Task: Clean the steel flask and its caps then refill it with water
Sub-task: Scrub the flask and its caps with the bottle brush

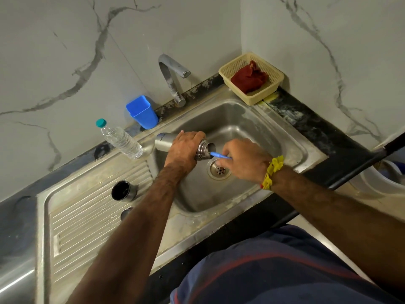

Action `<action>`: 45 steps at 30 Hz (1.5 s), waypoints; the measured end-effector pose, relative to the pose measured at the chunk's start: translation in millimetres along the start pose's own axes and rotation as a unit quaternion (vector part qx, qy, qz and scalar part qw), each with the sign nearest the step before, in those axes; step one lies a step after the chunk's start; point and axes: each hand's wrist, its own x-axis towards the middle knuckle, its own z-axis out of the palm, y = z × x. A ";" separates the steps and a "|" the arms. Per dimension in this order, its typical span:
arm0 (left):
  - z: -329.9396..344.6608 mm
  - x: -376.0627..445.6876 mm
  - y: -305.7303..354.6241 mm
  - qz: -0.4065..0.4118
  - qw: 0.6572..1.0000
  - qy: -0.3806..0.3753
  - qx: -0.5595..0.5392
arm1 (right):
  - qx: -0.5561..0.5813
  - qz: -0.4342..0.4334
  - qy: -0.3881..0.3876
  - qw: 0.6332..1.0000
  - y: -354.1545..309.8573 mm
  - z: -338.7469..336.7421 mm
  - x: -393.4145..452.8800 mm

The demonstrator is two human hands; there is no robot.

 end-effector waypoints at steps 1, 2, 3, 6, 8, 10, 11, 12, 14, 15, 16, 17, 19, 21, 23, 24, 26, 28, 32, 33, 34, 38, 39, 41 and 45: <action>-1.2 0.9 -0.4 0.001 1.000 -0.003 -0.003 | -0.027 0.007 -0.006 1.000 -3.8 2.0 -3.0; -1.2 1.7 -1.5 0.006 1.000 -0.007 0.001 | -0.014 0.015 -0.014 1.000 -4.4 3.7 -2.9; -0.4 1.6 -3.0 0.014 1.000 -0.008 0.012 | 0.052 0.047 -0.041 0.997 -1.7 3.5 0.9; 4.7 -2.4 -11.7 0.028 0.999 -0.006 0.036 | 0.380 0.180 -0.163 0.892 11.1 -11.1 5.7; 6.0 -4.6 -13.7 0.021 0.999 -0.011 0.039 | 0.409 0.170 -0.137 0.886 18.8 -12.9 5.8; 4.1 -3.9 -10.4 0.009 0.999 -0.025 0.034 | 0.158 0.057 -0.050 0.984 16.0 -7.4 4.2; 3.2 -2.9 -8.3 0.005 0.999 -0.031 0.026 | -0.002 0.003 -0.014 1.000 9.5 -2.5 -0.2; 3.0 -1.9 -6.2 0.002 0.999 -0.034 0.016 | -0.115 -0.021 0.006 0.993 0.8 1.0 -4.4; 4.5 -2.1 -4.3 0.004 0.999 -0.034 0.007 | -0.150 -0.024 0.013 0.988 -6.2 8.0 -5.2; 5.7 -3.5 -4.8 0.006 1.000 -0.030 0.006 | -0.101 0.000 -0.003 0.995 -3.9 9.3 -3.8; 6.8 -4.8 -5.5 0.007 1.000 -0.024 0.005 | -0.034 0.027 -0.017 0.999 0.5 9.9 -1.2; 7.5 -6.0 -5.8 0.007 1.000 -0.018 0.006 | 0.033 0.053 -0.037 0.997 4.2 10.5 1.5; 6.6 -4.7 -3.2 0.004 1.000 -0.014 0.006 | 0.051 0.071 -0.047 0.995 2.9 12.7 7.3; 4.5 -0.4 -0.6 0.002 1.000 -0.006 -0.012 | 0.007 0.073 -0.032 0.997 -4.6 12.7 7.4; 1.3 1.2 -3.2 -0.011 0.999 0.001 -0.045 | -0.036 0.048 0.002 0.998 -7.7 -0.6 0.3; 0.7 -0.2 -6.8 -0.025 0.998 0.001 -0.060 | -0.068 0.032 0.019 0.997 -9.2 -10.9 -5.1; 2.0 -3.6 -9.2 -0.052 0.995 0.000 -0.081 | -0.119 0.021 0.033 0.992 -11.3 -27.3 -10.9; 3.1 -2.5 -2.0 -0.056 0.995 0.007 -0.083 | -0.146 0.017 0.030 0.989 -24.3 -28.9 -6.8; 13.0 -8.4 7.9 -0.049 0.992 0.008 -0.114 | -0.162 -0.004 0.005 0.987 -33.4 -24.1 -4.6; 14.3 -12.7 3.5 -0.060 0.990 0.014 -0.124 | -0.173 -0.009 0.006 0.985 -32.2 -26.5 -6.3; 13.7 -16.0 1.8 -0.068 0.989 0.020 -0.127 | -0.182 -0.010 0.010 0.983 -30.2 -28.4 -7.3; 6.4 -13.9 4.9 -0.049 0.994 0.020 -0.099 | -0.173 0.007 -0.004 0.985 -36.3 -19.8 -6.1; 7.6 -13.7 2.9 -0.050 0.993 0.024 -0.100 | -0.165 0.005 -0.009 0.986 -36.0 -19.8 -6.4; 7.9 -15.5 -4.7 -0.074 0.990 0.031 -0.119 | -0.170 -0.008 0.005 0.985 -36.1 -27.8 -6.5; 2.9 -14.0 0.3 -0.065 0.991 0.014 -0.112 | -0.177 -0.006 -0.001 0.984 -43.0 -28.4 -5.5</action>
